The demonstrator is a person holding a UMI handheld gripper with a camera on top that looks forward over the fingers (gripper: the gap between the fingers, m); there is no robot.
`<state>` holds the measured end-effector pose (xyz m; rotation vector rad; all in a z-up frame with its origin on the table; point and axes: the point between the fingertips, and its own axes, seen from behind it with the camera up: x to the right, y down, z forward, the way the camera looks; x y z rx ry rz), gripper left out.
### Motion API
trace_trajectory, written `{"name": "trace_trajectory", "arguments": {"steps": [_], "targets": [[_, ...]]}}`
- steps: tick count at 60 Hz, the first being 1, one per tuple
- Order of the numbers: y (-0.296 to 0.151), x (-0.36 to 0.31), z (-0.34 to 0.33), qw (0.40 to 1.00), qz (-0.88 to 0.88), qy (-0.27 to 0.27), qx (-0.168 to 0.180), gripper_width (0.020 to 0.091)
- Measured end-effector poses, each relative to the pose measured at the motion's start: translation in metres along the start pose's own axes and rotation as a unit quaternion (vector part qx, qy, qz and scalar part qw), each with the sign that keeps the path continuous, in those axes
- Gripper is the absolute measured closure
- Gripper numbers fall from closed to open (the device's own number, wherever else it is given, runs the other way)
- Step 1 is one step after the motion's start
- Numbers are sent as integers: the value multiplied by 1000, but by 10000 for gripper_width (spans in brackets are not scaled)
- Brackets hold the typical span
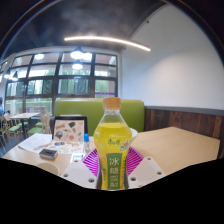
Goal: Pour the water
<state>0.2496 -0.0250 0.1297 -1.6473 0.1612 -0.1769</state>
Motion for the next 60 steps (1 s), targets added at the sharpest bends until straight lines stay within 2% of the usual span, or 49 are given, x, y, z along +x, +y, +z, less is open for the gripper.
{"name": "trace_trajectory", "arguments": {"steps": [3,4,15,17,18,20,23,27,29,32,41,60], "targets": [[5,3,-7,1000,-3,-1,-9,804],[2,2,-8,1000,3,-1,10,805],[7,5,0,1000,24,-6,11,801],[6,6,-2,1000,23,-8,12,765],[7,4,-2,1000,23,-8,13,743],[6,3,-2,1000,24,-11,11,653],[9,6,-7,1000,28,-11,-8,589],[29,7,-8,998,38,-1,-54,363],[29,8,-12,997,45,0,-55,242],[22,9,-22,998,49,1,-46,294],[6,-6,-89,998,43,-27,-46,273],[-10,-19,-249,998,46,-34,-25,277]]}}
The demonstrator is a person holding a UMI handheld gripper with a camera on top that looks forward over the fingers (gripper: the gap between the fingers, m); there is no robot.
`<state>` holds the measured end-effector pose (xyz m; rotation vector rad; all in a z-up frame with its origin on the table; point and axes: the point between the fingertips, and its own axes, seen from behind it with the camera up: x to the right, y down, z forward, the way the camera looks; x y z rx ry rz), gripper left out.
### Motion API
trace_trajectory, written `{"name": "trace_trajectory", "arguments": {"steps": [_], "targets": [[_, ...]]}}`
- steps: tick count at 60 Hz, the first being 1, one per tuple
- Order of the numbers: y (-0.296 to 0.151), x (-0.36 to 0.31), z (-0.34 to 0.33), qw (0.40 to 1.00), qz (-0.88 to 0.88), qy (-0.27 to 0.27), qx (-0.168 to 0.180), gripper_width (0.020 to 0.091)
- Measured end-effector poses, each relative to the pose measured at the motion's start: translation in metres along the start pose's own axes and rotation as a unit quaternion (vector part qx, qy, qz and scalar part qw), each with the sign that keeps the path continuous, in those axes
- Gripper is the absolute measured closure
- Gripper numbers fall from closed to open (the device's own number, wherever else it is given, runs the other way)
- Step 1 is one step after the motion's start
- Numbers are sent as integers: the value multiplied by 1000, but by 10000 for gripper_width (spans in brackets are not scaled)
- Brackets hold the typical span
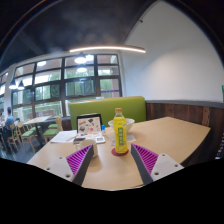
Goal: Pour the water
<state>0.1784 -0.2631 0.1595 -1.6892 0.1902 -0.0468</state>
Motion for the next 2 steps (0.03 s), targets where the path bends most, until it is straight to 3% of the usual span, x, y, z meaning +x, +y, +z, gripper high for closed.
{"name": "trace_trajectory", "arguments": {"steps": [2], "targets": [[1,-3,-9,1000,2,-5,3,276]]}}
